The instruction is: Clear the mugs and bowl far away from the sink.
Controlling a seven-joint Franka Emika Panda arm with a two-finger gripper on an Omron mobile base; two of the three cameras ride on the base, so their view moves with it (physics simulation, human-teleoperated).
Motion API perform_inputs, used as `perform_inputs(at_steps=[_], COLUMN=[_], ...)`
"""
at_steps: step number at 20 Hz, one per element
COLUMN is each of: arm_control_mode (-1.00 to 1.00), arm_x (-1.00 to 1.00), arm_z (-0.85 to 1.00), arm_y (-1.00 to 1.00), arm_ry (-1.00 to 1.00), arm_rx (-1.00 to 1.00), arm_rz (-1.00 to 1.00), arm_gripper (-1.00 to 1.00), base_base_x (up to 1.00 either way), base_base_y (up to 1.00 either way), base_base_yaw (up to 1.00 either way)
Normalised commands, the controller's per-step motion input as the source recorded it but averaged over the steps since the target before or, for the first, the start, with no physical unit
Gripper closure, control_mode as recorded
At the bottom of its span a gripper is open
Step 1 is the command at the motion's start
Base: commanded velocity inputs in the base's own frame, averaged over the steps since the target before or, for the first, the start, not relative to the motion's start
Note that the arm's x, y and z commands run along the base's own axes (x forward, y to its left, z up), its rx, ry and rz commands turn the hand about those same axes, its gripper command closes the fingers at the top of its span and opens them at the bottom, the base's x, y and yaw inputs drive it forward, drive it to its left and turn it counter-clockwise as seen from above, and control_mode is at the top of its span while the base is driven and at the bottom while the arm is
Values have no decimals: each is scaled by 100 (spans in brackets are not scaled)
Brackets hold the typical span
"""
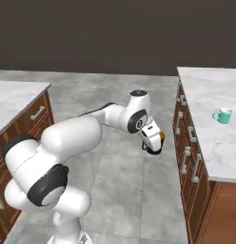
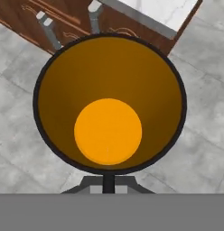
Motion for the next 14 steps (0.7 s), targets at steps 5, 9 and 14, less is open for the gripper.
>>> perform_inputs(at_steps=[5,9,14], arm_control_mode=[100,100,100], arm_x=[0,0,0], arm_z=[0,0,0], arm_y=[0,0,0], arm_ry=[0,0,0], arm_rx=[0,0,0], arm_rz=[0,0,0], arm_gripper=[100,100,100], base_base_x=[70,87,86], base_base_y=[59,99,100], base_base_yaw=[-88,-73,-70])
